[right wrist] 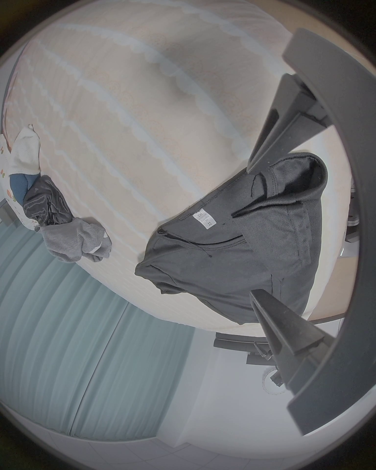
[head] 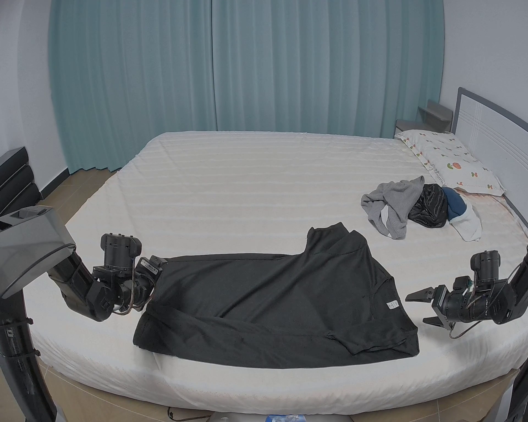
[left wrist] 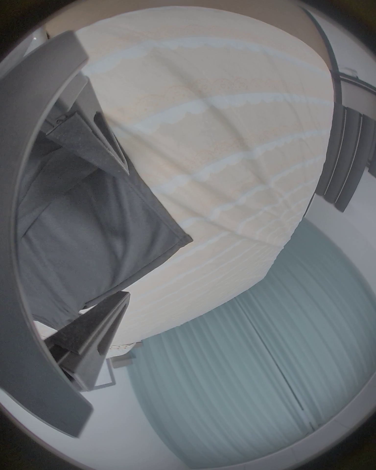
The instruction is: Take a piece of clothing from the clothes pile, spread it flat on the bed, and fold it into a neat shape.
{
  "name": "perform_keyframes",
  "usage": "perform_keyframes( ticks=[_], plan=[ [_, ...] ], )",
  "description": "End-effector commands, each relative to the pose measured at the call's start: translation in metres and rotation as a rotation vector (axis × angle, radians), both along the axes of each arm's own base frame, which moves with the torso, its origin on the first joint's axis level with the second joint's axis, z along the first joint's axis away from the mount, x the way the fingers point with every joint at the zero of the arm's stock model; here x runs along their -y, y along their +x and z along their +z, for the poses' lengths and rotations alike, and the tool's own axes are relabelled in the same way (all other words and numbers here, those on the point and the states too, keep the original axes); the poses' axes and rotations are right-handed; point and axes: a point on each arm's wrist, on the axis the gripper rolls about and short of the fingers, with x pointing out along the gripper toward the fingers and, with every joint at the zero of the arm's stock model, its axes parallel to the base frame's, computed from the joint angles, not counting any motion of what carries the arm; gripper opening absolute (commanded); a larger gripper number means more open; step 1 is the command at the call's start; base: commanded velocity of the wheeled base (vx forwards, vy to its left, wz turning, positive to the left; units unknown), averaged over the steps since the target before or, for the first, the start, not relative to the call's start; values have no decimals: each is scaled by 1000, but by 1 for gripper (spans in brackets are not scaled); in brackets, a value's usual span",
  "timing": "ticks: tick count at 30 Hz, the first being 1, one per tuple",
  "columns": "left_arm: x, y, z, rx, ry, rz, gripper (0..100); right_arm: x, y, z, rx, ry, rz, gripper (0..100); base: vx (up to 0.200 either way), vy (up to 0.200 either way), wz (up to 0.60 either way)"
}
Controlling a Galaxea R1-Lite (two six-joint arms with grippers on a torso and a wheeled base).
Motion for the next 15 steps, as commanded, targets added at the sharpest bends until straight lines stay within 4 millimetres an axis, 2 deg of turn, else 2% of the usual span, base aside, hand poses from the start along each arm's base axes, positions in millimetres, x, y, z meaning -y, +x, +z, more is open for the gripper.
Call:
perform_keyframes(
  ticks=[1, 6, 9, 15],
  plan=[
    [-11, 5, -3, 13, -23, 48, 100, 0, 0, -2, -7, -1, 0, 100, 0, 0, 0],
    [-19, 1, -5, -2, -66, 36, 100, 0, -1, -2, -8, -2, -1, 100, 0, 0, 0],
    [-28, -9, -7, -35, -81, -79, 100, 0, 0, -2, -1, -3, -1, 100, 0, 0, 0],
    [-30, -23, -19, -86, -9, -241, 100, 0, 2, -4, 11, -5, -4, 100, 0, 0, 0]
  ],
)
